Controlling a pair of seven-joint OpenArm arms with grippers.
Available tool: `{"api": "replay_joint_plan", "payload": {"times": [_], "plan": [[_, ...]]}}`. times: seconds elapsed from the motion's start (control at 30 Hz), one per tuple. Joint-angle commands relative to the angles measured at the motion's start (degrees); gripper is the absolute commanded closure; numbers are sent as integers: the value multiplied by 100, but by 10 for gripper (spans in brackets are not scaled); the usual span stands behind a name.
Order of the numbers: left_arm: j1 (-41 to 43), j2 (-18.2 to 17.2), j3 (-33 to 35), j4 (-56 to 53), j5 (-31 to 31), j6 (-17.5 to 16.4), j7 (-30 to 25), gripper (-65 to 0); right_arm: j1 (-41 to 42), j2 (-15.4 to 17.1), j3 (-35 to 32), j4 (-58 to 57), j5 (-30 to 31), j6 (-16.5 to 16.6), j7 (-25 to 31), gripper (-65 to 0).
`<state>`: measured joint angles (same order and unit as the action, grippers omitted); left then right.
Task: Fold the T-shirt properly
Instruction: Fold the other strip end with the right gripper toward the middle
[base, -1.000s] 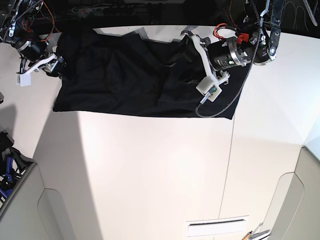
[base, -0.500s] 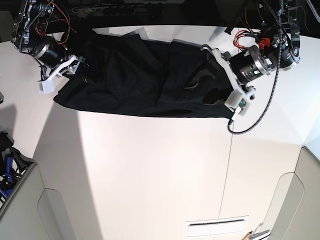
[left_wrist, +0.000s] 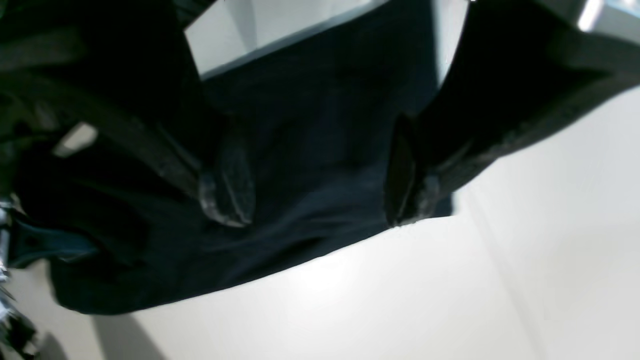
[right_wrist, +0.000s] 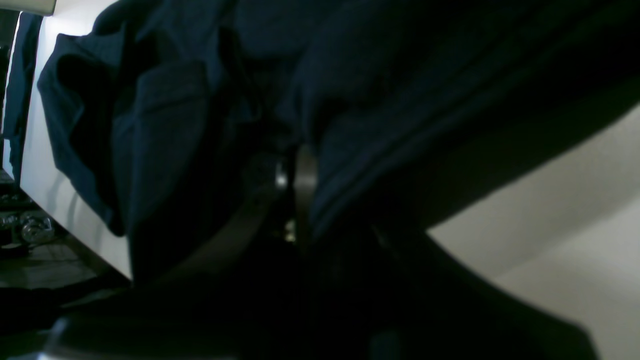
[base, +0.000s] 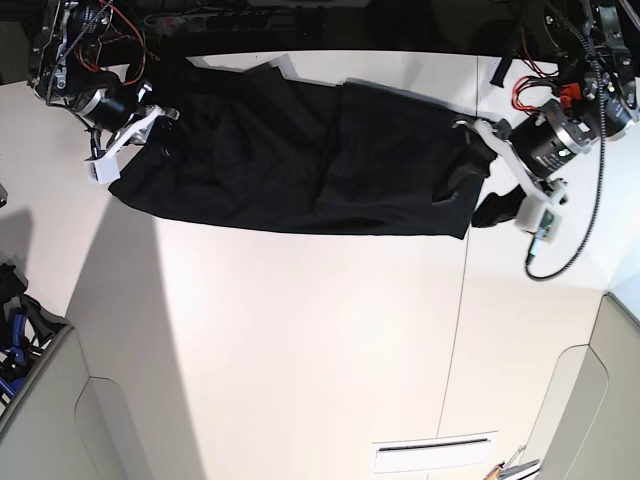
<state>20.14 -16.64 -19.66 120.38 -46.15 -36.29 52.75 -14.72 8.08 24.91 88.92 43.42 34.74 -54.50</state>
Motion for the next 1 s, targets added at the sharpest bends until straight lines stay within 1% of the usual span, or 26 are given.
{"api": "replay_joint_plan", "payload": {"times": [0.0, 0.07, 0.13, 0.2, 0.27, 0.37, 0.47, 0.53, 0.6, 0.67, 0.77, 0.87, 0.97], "plan": [[-26, -37, -118, 81, -114, -35, -9, -436, 66, 63, 127, 120, 28, -2, 70, 0], [-24, -37, -271, 17, -24, -35, 140, -436, 142, 72, 380, 181, 31, -2, 59, 0], [-24, -37, -365, -166, 101, -33, 173, -436, 258, 111, 684, 249, 28, -2, 13, 0], [-26, -37, -404, -463, 94, -2, 149, -436, 391, 229, 957, 269, 52, -2, -136, 0], [-26, -35, -398, -793, 31, 111, 116, -436, 492, 404, 1172, 269, 55, -2, -210, 0], [-28, -33, -387, -1279, -262, 114, 59, -436, 595, 730, 1357, 269, 122, -7, -210, 0], [-31, -24, -291, -1644, -452, 114, -76, -436, 675, 1091, 1377, 269, 358, -48, -238, 0], [-31, 46, -133, -1781, -463, 111, -131, -436, 776, 1266, 1377, 278, 461, -46, -280, 0], [-28, 186, 98, -1873, -439, 111, -131, -436, 929, 1353, 1377, 315, 466, -48, -367, 0], [-28, 345, 400, -1956, -310, 111, -177, -436, 1126, 1329, 1377, 404, 627, -46, -584, 0], [-31, 562, 866, -2052, -33, 114, -448, -436, 1460, 1132, 1370, 645, 761, -46, -844, 0], [-33, 730, 1189, -2061, 192, 140, -651, -436, 1740, 761, 1338, 994, 758, -46, -861, 0], [-33, 881, 1381, -2063, 365, 142, -669, -436, 1886, 361, 1054, 1394, 647, -48, -879, 0]]}}
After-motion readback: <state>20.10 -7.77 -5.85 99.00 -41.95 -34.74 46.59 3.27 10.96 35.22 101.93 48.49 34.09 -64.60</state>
